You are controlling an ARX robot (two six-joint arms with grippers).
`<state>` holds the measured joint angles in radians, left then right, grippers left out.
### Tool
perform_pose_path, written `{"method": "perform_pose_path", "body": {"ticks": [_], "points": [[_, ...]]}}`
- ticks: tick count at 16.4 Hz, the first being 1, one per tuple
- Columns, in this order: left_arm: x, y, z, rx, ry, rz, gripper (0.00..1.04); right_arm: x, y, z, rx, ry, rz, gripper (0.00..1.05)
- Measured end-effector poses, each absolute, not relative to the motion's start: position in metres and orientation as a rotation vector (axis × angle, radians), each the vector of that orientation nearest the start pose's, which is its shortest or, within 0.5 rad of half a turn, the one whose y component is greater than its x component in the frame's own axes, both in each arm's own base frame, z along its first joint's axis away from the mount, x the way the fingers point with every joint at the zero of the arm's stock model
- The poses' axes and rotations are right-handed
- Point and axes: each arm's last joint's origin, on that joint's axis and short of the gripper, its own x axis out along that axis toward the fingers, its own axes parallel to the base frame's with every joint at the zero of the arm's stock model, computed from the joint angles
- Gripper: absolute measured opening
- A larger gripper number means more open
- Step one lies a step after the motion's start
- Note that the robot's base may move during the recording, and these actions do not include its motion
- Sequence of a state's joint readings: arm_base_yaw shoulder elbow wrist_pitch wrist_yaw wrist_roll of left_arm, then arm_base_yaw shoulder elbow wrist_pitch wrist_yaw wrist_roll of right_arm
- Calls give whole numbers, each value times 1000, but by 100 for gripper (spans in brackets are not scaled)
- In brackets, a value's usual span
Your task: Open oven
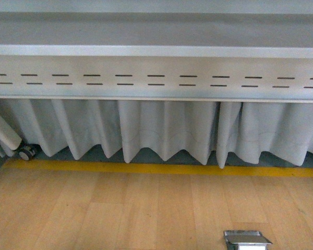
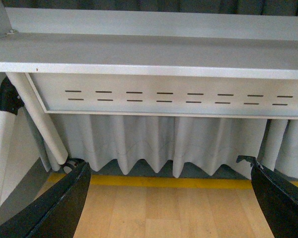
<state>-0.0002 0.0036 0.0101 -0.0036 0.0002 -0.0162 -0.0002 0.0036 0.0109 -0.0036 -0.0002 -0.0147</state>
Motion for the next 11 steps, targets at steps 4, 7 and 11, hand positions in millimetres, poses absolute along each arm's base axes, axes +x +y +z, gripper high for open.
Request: {"method": "perform_pose_path", "body": {"ticks": [4,7,11], "points": [[97,0,166,-16,-3,0,98,97,0,167,-15,-4,0,98],[97,0,166,-16,-3,0,98,97,0,167,-15,-4,0,98],[97,0,166,-16,-3,0,98,97,0,167,-14,-3,0,98]]}}
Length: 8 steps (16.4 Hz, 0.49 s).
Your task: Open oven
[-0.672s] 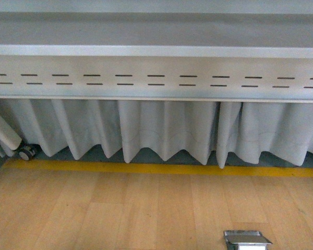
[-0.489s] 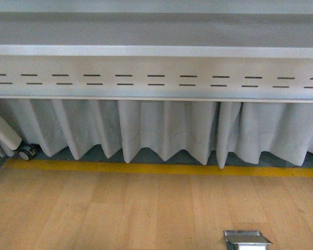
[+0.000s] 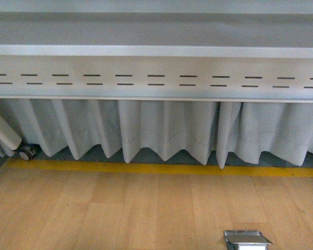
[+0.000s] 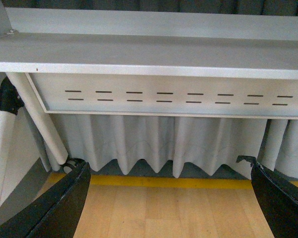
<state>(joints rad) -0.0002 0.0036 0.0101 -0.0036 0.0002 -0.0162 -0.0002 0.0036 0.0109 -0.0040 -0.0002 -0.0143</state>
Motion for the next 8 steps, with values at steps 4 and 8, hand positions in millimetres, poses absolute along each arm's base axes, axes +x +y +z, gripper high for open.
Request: {"method": "perform_pose_path", "body": {"ticks": [4,8], "points": [[97,0,166,-16,-3,0,98,97,0,167,-14,-4,0,98],[97,0,166,-16,-3,0,98,97,0,167,-15,-4,0,98]]}}
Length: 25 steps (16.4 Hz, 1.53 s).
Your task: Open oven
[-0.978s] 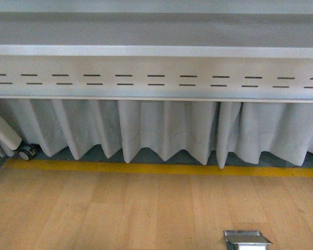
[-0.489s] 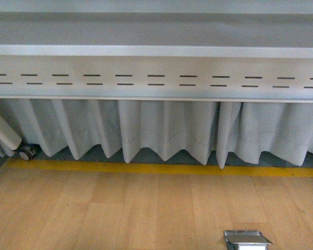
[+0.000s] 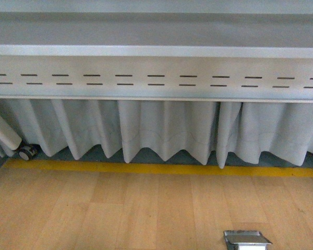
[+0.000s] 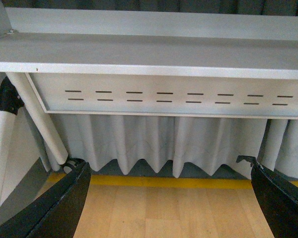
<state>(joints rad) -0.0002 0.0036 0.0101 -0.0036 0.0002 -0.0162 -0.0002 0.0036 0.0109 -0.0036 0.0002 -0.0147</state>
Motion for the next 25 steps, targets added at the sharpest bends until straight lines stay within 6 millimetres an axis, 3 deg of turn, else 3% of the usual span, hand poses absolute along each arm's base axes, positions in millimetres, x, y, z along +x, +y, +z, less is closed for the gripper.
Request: {"method": "perform_pose_path", "body": {"ticks": [25], "points": [[97,0,166,-16,-3,0,98,97,0,167,-15,-3,0,98]]}}
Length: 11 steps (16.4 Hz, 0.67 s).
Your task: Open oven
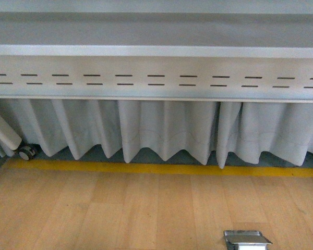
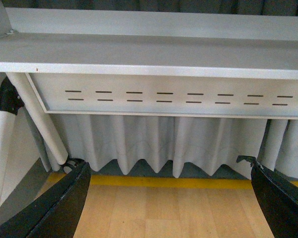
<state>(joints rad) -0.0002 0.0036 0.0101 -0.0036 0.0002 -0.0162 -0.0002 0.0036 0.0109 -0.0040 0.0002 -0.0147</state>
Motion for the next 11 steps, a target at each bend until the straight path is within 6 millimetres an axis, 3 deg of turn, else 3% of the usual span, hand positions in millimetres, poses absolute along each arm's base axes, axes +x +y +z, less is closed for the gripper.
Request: {"method": "perform_pose_path", "body": {"ticks": [11], "points": [[97,0,166,-16,-3,0,98,97,0,167,-14,-4,0,98]]}}
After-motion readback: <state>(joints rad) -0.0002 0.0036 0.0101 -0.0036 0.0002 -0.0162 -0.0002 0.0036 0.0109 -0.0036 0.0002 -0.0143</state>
